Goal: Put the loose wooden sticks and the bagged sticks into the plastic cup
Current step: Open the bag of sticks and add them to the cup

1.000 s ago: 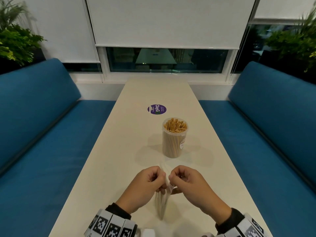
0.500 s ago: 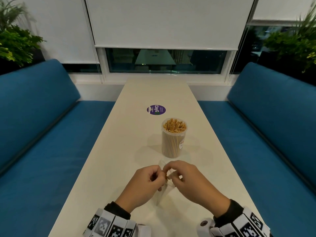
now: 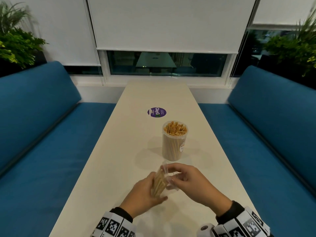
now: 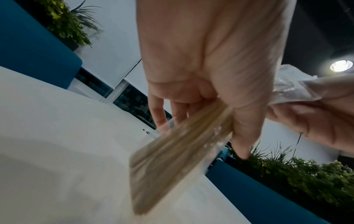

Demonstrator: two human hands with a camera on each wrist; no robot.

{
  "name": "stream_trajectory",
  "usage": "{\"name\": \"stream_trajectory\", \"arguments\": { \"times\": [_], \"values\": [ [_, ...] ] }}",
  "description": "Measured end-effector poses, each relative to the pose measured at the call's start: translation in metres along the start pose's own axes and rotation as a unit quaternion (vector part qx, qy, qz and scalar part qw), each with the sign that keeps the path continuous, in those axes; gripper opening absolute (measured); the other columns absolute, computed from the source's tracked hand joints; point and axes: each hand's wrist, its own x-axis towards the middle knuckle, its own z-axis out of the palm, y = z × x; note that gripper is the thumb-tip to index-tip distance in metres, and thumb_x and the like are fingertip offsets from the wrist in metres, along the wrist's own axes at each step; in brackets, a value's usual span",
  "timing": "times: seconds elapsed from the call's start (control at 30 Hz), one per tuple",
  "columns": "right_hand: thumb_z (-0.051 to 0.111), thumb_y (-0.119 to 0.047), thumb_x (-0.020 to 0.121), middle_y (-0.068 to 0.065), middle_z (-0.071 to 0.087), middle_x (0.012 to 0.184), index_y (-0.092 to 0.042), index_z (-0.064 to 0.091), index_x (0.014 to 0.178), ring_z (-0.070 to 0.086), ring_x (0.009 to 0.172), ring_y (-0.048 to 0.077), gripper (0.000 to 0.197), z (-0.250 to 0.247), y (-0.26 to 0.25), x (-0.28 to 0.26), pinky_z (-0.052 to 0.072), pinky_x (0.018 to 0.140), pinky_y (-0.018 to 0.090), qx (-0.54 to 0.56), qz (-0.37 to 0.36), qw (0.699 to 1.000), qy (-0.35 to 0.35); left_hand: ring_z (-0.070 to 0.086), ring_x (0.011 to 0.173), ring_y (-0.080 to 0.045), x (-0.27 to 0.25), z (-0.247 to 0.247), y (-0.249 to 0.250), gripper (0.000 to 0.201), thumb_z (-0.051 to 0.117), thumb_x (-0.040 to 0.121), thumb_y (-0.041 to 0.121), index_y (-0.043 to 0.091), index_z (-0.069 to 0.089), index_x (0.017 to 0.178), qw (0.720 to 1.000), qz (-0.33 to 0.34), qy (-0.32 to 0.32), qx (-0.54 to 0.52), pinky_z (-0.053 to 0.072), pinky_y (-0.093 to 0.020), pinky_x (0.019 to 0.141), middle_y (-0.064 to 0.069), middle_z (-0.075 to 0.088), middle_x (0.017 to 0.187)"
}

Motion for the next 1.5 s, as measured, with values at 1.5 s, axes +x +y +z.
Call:
{"name": "stream_trajectory", "arguments": {
  "times": [1.5],
  "values": [
    [0.059,-0.011,0.088,-0.015,0.064,0.061,-0.016,0.069,0.08,0.05,0.049,0.003,0.013,-0.011,0.007,-0.018,0.04,0.051,0.014,-0.01,0.018,0.997,0.069,0.044,0.062,-0.008,-0.009,-0.001,0.032,0.03,0.059,0.08,0.05,0.023,0.047,0.085,0.998,0.025,-0.063,-0.004,0.034,-0.021,0.058,0.01,0.051,0.075]
  ]
}}
